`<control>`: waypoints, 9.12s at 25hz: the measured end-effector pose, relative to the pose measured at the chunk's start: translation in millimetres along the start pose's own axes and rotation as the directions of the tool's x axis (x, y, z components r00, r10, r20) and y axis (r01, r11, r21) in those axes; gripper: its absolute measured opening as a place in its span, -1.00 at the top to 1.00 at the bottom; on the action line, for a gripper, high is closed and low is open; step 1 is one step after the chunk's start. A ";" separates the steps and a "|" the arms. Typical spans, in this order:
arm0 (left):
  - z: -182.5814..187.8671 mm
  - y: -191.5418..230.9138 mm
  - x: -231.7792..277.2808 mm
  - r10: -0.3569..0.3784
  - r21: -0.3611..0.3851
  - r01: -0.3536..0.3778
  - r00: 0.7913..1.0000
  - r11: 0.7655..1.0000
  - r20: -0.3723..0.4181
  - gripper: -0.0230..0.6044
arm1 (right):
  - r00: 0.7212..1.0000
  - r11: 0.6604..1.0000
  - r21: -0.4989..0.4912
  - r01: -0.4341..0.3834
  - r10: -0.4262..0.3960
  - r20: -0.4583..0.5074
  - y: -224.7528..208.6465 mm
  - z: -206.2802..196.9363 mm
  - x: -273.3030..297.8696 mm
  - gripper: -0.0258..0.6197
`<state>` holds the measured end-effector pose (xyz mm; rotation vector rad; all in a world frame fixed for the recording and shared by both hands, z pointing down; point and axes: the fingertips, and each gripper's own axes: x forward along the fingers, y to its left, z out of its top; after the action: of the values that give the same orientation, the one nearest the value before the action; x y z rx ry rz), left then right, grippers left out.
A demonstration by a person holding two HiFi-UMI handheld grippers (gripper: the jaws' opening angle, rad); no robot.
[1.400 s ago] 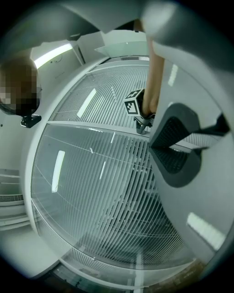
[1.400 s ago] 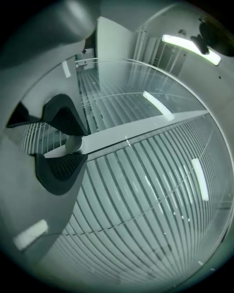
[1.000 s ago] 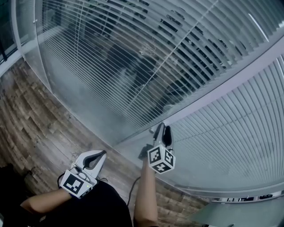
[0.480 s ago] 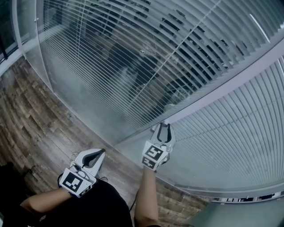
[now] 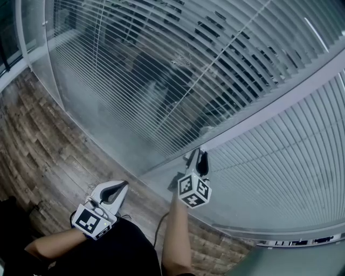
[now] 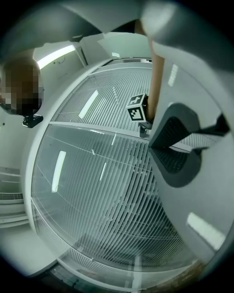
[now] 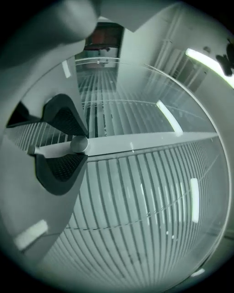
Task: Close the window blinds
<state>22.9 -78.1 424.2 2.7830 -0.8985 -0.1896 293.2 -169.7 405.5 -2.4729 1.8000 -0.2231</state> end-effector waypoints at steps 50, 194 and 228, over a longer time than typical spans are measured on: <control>-5.9 -4.6 -7.0 -0.003 -0.045 0.002 1.000 0.999 -0.018 0.92 | 0.999 0.988 0.145 -0.044 0.041 0.024 -2.5 3.5 -6.7 0.55; -9.7 -13.2 -20.7 -0.004 -0.069 0.001 0.999 0.998 -0.035 0.92 | 0.999 0.992 -0.126 -0.017 0.022 0.044 0.3 15.6 -16.0 0.70; -29.8 -73.5 13.4 -0.215 0.035 0.219 0.972 0.975 -0.092 0.92 | 0.996 0.970 -0.239 0.044 -0.025 0.082 -2.2 -9.9 -261.8 0.92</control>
<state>80.6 -23.0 434.8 2.9022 -0.5844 -0.0810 214.8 80.1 396.4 -2.6313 1.8527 0.0970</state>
